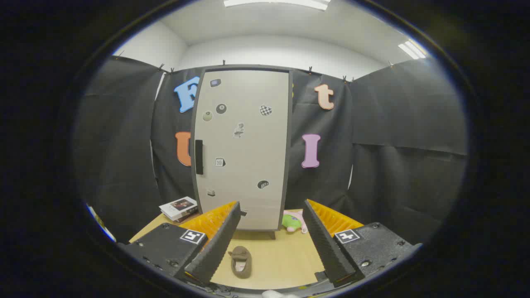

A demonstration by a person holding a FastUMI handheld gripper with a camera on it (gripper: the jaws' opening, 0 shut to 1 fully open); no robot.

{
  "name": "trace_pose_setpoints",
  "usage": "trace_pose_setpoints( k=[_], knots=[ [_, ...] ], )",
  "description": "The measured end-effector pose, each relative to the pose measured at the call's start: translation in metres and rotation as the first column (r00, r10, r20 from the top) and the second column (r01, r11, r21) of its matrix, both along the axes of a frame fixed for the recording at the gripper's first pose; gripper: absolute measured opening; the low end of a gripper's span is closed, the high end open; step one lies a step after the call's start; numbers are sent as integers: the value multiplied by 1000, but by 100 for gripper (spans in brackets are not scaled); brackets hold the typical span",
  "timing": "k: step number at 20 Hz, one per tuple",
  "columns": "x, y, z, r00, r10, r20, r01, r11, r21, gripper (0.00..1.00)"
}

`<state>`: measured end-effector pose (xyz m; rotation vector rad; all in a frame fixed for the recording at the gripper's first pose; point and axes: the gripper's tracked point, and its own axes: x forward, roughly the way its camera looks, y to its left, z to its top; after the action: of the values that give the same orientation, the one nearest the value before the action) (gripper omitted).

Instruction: Open the shoe cabinet door, grab the shoes and put them into the shoe cabinet, then close the shoe cabinet door.

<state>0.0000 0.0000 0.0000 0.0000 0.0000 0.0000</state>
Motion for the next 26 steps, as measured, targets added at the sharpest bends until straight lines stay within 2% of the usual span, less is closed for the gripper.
trace_pose_setpoints(
  k=[9,15,20,26],
  knots=[
    [-2,16,1,1000,-3,4,3,1000,-3,99],
    [14,30,-3,1000,-16,-17,17,1000,19,99],
    [69,81,-1,998,60,-25,-59,997,42,99],
    [147,166,16,976,217,12,-217,975,49,98]
  ],
)
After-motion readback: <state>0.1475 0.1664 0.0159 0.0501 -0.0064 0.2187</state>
